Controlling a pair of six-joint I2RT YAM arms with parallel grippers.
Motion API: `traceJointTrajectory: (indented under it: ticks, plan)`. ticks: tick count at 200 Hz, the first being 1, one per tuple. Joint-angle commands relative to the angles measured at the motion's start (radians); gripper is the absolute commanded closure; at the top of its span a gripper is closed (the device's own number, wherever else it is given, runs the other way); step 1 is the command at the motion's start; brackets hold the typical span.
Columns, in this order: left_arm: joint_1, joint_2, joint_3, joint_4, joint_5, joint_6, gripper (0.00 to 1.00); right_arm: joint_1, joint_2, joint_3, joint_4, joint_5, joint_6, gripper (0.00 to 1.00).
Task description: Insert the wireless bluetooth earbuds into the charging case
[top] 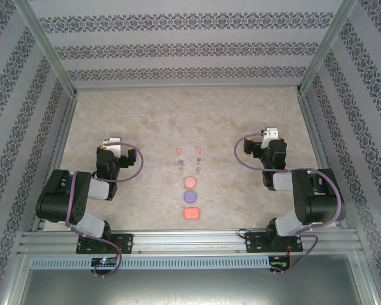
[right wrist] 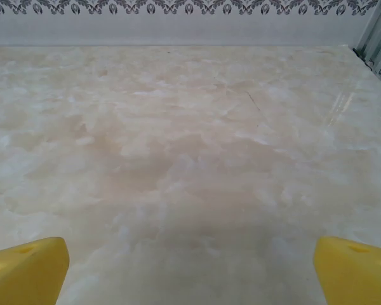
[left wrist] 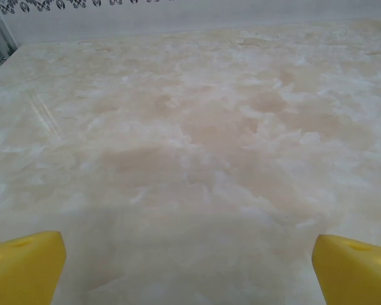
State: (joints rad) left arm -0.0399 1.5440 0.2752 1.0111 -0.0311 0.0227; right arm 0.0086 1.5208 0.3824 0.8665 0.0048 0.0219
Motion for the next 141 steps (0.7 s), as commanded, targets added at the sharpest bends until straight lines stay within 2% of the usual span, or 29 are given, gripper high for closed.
traceJointTrajectory:
  ticks: [1,141]
  plan:
    - [-0.009,0.002,0.019,0.027,0.000,0.019,0.00,-0.004,-0.011,0.007,0.019,-0.023,-0.002,0.02]
    - [-0.009,-0.004,0.055,-0.046,0.026,0.031,0.00,-0.019,-0.013,0.006,0.020,-0.054,0.014,0.02]
